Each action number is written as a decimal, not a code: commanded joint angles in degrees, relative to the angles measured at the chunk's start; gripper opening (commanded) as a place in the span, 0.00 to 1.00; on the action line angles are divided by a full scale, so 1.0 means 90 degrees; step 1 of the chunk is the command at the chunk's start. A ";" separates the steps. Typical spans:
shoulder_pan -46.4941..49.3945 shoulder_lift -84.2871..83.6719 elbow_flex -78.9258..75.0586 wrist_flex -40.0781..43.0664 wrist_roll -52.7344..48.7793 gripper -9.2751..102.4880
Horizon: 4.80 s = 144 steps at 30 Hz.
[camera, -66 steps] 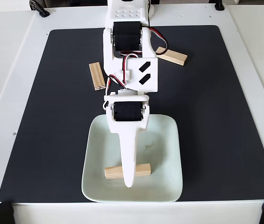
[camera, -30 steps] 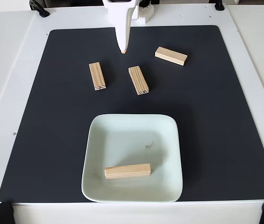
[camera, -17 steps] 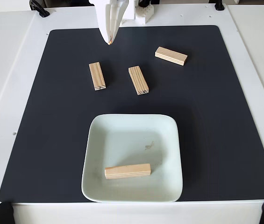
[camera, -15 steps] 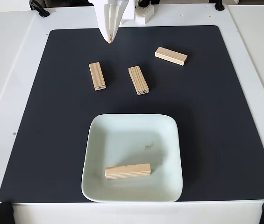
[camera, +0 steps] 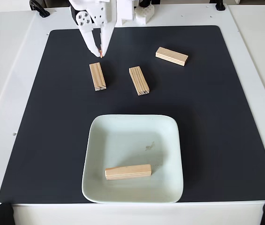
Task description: Pick up the wooden block and place them on the plate.
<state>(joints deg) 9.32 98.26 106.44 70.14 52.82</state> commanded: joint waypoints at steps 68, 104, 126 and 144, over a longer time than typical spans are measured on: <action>-0.0293 -0.1934 -0.0596 -0.0166 0.0068 0.33; -0.1846 -0.0723 -0.1670 -0.5098 -0.3828 0.08; -0.2285 -0.5596 -0.6309 -0.6416 -0.4502 0.08; -0.2295 -0.5605 -0.6182 -0.6338 -0.4512 0.08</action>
<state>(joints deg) -11.25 46.76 53.00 13.62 12.57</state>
